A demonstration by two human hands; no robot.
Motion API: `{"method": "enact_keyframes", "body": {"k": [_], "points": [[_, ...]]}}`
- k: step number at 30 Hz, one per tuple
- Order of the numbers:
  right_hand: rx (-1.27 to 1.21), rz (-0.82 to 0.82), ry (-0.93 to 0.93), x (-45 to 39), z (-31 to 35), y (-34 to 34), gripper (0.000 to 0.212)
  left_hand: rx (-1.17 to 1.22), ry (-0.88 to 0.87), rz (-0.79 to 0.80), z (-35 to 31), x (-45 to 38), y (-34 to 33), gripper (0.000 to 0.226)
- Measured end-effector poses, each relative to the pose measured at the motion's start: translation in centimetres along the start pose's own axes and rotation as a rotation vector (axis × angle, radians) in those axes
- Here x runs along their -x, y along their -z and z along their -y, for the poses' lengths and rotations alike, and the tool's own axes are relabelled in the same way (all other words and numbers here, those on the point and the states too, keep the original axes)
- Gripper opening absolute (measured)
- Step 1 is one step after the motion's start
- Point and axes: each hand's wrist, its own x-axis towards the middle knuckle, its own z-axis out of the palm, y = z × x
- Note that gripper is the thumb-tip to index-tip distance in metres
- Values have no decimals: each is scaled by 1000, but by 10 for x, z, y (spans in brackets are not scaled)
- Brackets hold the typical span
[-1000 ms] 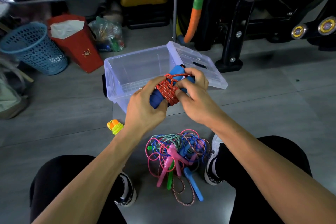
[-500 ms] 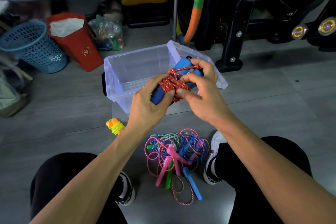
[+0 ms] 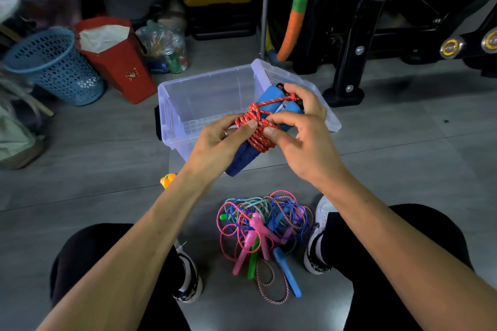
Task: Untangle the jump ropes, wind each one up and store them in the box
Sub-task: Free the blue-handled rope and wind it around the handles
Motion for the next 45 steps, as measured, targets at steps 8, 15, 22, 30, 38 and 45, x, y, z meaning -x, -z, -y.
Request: {"method": "enact_keyframes", "body": {"k": [8, 15, 22, 30, 38, 45], "points": [[100, 159, -113, 2, -1, -8, 9, -413, -169, -262, 7, -3, -2, 28], [81, 352, -175, -2, -3, -3, 23, -476, -230, -353, 17, -2, -6, 30], [189, 192, 13, 5, -11, -5, 15, -704, -566, -109, 18, -4, -2, 37], [325, -22, 346, 7, -7, -3, 17, -529, -526, -192, 20, -6, -3, 23], [448, -281, 642, 1, 0, 0, 3, -422, -466, -214, 13, -5, -4, 23], [452, -205, 704, 1, -2, -9, 13, -412, -367, -167, 8, -2, 5, 23]]}}
